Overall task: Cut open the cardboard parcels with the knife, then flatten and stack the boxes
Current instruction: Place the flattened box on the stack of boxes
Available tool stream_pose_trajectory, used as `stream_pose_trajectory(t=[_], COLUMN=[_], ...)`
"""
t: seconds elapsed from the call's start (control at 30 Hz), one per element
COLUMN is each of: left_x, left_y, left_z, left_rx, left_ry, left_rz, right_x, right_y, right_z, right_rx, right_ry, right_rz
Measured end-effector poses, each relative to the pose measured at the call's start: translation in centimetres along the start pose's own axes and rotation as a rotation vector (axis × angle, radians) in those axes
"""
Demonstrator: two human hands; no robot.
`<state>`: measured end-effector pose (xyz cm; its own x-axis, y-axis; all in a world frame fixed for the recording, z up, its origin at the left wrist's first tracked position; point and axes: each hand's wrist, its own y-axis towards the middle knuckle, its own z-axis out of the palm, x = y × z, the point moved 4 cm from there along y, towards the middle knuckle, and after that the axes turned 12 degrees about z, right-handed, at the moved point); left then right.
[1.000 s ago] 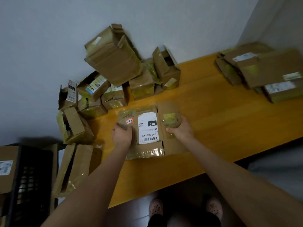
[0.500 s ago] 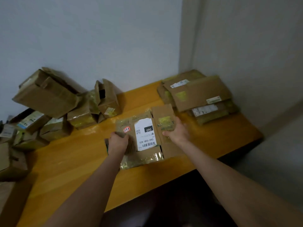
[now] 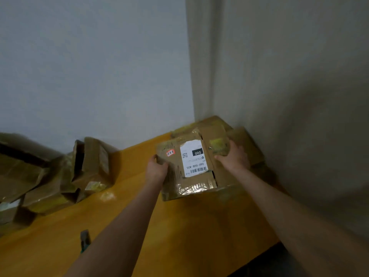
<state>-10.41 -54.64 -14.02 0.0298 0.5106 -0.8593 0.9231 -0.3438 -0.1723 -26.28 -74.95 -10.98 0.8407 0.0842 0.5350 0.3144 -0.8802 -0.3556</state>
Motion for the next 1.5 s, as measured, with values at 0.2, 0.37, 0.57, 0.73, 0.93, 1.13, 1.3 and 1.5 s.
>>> stream_pose_trajectory(t=[0.2,0.37,0.57,0.73,0.93,1.13,1.3,1.5], left_x=[-2.6,-4.4,-5.4,-5.9,-5.8,-3.0,-0.9,1.9], left_y=[8.3,12.8,14.8,13.3,8.1,1.1,-3.8,-8.3], left_z=[5.4,9.1,12.7,11.6,6.8,0.2,-5.2,-11.1], left_rx=[0.012,-0.057,0.141,0.226,0.247,0.195,0.127,0.078], left_ry=[-0.250,-0.369,-0.115,0.225,0.752,0.971,1.007,0.989], left_rz=[-0.105,-0.164,-0.122,-0.016,0.227,0.165,0.098,0.073], right_x=[4.0,6.0,6.6,7.0,9.0,9.9,10.4,11.0], right_y=[10.2,14.6,14.9,13.6,8.7,-0.1,-7.2,-14.8], right_z=[-1.0,-0.3,2.6,3.6,4.3,6.4,8.0,11.0], right_rx=[-0.042,-0.093,0.017,0.027,0.030,0.112,0.187,0.198], right_ry=[-0.058,-0.242,-0.464,-0.537,-0.522,-0.533,-0.525,-0.555], right_rz=[0.002,-0.068,-0.210,-0.261,-0.402,-0.582,-0.667,-0.721])
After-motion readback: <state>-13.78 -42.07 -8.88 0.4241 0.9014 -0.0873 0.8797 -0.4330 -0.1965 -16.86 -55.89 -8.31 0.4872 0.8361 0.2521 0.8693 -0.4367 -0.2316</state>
